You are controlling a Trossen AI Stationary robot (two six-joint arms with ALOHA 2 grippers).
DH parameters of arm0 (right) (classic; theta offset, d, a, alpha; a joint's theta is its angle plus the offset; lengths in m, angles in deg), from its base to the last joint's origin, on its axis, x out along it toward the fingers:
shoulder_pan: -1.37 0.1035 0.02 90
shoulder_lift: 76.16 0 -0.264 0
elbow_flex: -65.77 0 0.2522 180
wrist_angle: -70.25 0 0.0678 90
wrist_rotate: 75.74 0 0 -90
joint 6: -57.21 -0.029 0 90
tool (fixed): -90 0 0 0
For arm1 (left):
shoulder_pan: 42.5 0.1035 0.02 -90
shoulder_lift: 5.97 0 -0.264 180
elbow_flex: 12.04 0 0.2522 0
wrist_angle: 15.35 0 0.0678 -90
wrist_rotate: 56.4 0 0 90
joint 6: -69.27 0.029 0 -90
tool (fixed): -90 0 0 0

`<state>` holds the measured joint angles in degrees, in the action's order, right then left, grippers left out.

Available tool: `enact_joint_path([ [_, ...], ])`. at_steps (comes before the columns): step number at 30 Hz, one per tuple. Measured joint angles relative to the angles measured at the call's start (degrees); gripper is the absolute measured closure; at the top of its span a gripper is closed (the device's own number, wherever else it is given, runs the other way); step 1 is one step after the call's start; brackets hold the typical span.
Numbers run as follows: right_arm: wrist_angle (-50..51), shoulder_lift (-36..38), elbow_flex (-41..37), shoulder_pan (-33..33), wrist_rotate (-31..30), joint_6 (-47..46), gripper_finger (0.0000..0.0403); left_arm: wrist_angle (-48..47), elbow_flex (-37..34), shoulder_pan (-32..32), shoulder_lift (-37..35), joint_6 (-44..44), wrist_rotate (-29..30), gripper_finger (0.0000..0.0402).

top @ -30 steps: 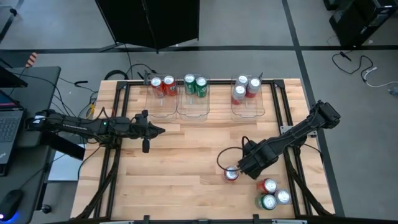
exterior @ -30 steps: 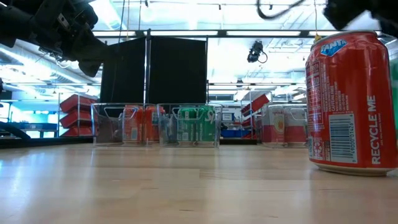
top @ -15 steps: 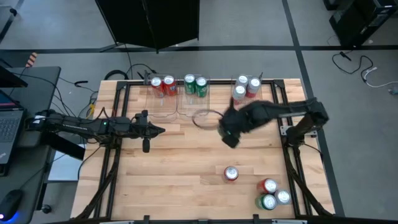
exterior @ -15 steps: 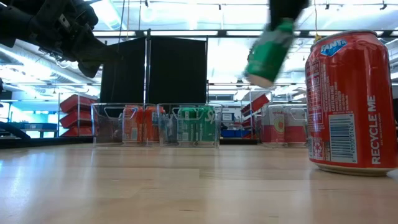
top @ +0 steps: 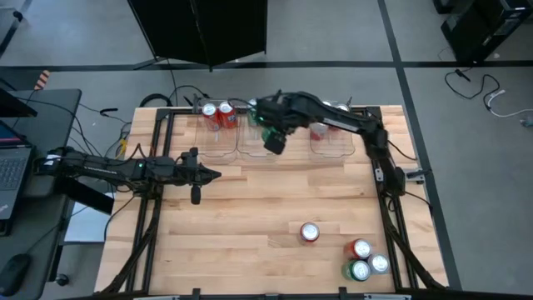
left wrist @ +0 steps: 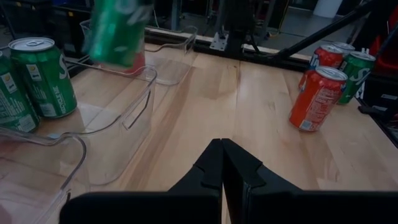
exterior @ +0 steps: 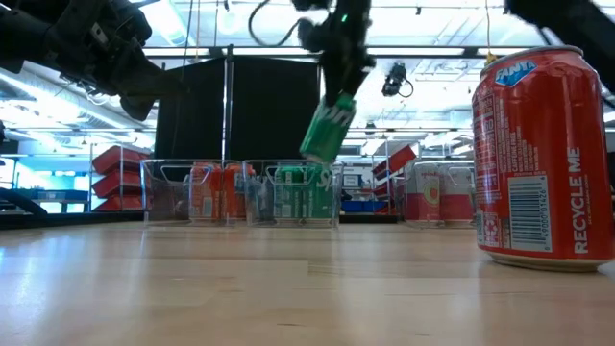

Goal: Sort soda cans
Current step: Put the top green soda can into the middle transparent bin

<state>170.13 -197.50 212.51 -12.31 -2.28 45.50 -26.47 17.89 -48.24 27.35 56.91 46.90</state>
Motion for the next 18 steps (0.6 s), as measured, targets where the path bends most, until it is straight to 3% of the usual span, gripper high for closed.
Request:
enact_joint_path([
  [9, -2.28, -8.10, 1.60, -7.58, 2.78, 7.20, 0.0134, -1.17, 0.02, 0.00, 0.00, -0.07, -0.02, 0.0397],
  [18, 4.23, -7.94, 1.76, -8.54, 2.51, 5.01, 0.0134, -1.34, 0.02, 0.00, 0.00, -0.11, -0.02, 0.0397],
])
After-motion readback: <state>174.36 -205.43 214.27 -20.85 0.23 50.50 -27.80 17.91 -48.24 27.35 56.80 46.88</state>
